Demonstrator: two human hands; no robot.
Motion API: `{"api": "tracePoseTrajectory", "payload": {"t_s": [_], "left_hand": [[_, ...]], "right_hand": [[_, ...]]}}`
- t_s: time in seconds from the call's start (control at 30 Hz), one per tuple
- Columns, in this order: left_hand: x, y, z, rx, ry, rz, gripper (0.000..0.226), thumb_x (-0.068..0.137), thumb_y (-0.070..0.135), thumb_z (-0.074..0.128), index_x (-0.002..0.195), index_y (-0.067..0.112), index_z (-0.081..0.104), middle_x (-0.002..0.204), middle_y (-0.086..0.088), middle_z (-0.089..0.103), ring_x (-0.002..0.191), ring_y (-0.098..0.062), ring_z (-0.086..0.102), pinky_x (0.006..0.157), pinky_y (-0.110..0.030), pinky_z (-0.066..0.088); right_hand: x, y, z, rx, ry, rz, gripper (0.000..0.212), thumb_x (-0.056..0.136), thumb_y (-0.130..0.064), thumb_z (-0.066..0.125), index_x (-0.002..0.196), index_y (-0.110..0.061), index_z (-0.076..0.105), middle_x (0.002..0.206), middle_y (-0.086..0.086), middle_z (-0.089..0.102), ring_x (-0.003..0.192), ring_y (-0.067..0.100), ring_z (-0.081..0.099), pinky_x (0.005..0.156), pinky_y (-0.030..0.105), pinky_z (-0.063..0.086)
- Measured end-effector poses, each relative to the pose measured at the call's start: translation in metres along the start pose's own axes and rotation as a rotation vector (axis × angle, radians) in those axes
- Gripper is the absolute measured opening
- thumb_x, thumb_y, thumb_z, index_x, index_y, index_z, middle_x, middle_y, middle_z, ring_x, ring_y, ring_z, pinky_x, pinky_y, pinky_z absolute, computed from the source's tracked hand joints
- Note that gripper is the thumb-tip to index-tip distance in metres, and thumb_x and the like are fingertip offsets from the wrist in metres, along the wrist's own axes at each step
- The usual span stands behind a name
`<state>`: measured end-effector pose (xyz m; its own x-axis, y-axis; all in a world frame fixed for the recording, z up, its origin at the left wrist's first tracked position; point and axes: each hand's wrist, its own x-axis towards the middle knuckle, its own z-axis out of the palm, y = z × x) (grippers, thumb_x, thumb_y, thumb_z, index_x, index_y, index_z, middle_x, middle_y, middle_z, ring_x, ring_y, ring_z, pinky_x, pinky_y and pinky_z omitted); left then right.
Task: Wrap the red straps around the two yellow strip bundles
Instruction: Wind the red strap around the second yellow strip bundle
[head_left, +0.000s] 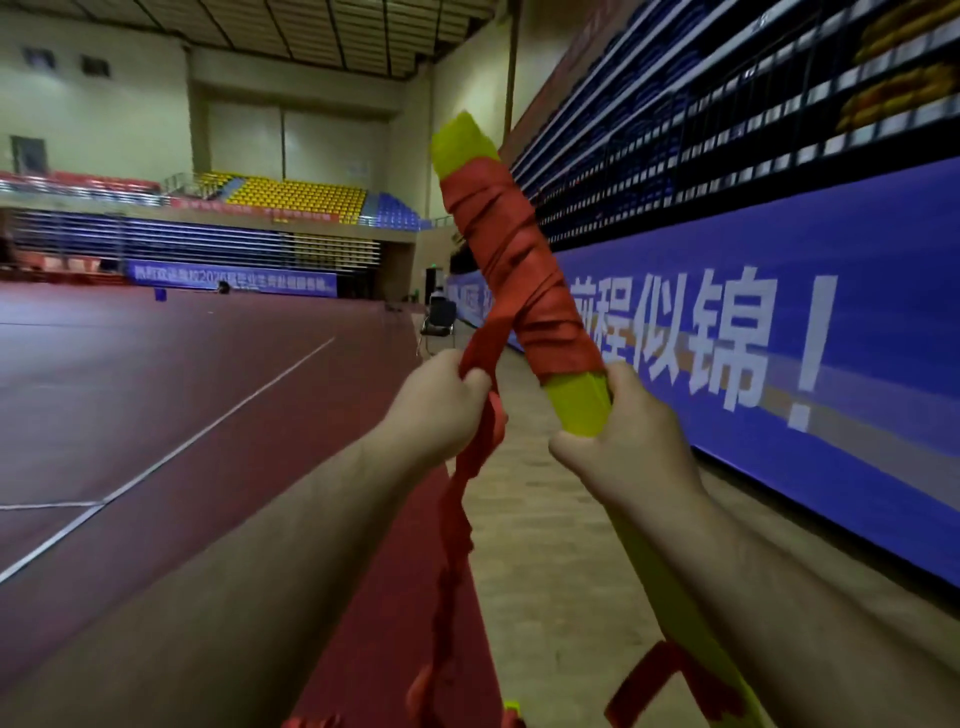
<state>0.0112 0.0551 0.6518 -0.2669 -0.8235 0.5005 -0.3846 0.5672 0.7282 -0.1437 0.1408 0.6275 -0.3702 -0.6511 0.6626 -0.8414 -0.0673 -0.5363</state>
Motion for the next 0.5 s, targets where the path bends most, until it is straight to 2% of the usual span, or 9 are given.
{"api": "tracePoseTrajectory", "payload": {"t_s": [0.1, 0.2, 0.3, 0.37, 0.5], "left_hand": [[-0.032, -0.017, 0.008, -0.208, -0.114, -0.055, 0.014, 0.099, 0.023, 0.048, 0.094, 0.02, 0.061, 0.08, -0.001, 0.074, 0.065, -0.017, 0.068, 0.058, -0.03, 0.05], [-0.055, -0.036, 0.008, -0.303, -0.213, -0.074, 0.018, 0.1, 0.029, 0.053, 0.091, 0.023, 0.067, 0.073, 0.001, 0.065, 0.065, -0.02, 0.057, 0.06, -0.036, 0.046], [-0.065, -0.041, 0.005, -0.456, -0.166, -0.114, 0.018, 0.103, 0.021, 0.05, 0.095, 0.016, 0.065, 0.065, 0.007, 0.063, 0.064, -0.015, 0.056, 0.062, -0.03, 0.046], [-0.068, -0.04, 0.005, -0.576, -0.158, -0.158, 0.017, 0.105, 0.017, 0.044, 0.1, 0.013, 0.059, 0.062, 0.004, 0.059, 0.055, -0.013, 0.051, 0.055, -0.027, 0.044], [-0.08, -0.056, 0.009, -0.465, -0.369, -0.117, 0.019, 0.105, 0.031, 0.044, 0.094, 0.023, 0.058, 0.059, 0.003, 0.048, 0.048, -0.013, 0.036, 0.049, -0.029, 0.031]], "right_hand": [[-0.019, 0.011, -0.002, -0.017, -0.068, 0.043, 0.047, 0.069, -0.029, 0.079, 0.1, -0.037, 0.045, 0.077, -0.009, 0.058, 0.065, 0.007, 0.055, 0.054, 0.028, 0.043], [-0.032, 0.022, -0.004, -0.051, -0.112, 0.072, 0.05, 0.068, -0.029, 0.08, 0.103, -0.037, 0.045, 0.079, -0.01, 0.058, 0.068, 0.01, 0.056, 0.059, 0.033, 0.047], [-0.039, 0.03, -0.005, -0.099, -0.135, 0.12, 0.048, 0.069, -0.032, 0.08, 0.103, -0.034, 0.046, 0.081, -0.009, 0.058, 0.069, 0.012, 0.057, 0.061, 0.035, 0.049], [-0.043, 0.033, -0.004, -0.11, -0.128, 0.135, 0.047, 0.068, -0.033, 0.079, 0.105, -0.032, 0.049, 0.081, -0.006, 0.06, 0.069, 0.015, 0.058, 0.063, 0.037, 0.052], [-0.05, 0.034, 0.005, -0.094, -0.135, 0.104, 0.056, 0.067, -0.031, 0.077, 0.117, -0.034, 0.051, 0.081, -0.01, 0.061, 0.07, 0.011, 0.058, 0.064, 0.035, 0.052]]}}
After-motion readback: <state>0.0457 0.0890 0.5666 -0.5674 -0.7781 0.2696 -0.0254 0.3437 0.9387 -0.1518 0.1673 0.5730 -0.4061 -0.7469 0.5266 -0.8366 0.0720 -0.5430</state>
